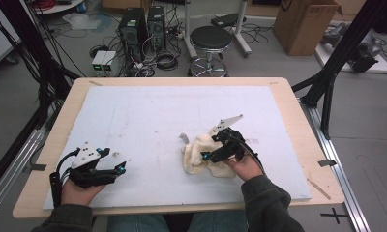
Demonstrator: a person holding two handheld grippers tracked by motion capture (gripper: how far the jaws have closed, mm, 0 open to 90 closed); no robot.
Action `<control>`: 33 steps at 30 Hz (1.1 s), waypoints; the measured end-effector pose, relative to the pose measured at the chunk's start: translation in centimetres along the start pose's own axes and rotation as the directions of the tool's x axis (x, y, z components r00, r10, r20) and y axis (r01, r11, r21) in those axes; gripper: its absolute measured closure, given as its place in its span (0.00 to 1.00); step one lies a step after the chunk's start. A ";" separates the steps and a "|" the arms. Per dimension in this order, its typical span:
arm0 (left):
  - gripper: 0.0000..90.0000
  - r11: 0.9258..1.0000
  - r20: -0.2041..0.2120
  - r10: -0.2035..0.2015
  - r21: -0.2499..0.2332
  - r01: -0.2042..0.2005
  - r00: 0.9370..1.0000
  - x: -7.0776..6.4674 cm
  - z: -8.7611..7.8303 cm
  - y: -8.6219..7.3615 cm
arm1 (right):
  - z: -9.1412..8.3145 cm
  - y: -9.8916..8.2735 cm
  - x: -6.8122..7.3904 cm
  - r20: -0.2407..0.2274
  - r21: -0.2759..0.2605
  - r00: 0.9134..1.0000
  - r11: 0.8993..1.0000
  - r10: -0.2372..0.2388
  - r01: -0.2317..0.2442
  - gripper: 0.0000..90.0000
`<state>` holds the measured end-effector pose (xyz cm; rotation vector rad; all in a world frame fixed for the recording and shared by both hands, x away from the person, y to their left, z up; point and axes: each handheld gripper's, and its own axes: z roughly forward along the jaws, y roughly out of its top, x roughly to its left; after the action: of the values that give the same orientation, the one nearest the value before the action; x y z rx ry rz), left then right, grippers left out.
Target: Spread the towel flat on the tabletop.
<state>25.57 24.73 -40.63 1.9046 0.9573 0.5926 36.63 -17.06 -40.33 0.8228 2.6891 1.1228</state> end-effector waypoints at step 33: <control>0.27 1.000 0.001 0.004 0.001 -0.004 1.000 -0.1 0.1 0.0 | 2.7 -0.3 0.5 0.123 0.116 0.990 0.992 -0.061 0.047 0.78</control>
<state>25.59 24.61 -40.66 1.9078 0.9537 0.5936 36.86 -15.25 -42.40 0.8032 2.6718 0.8824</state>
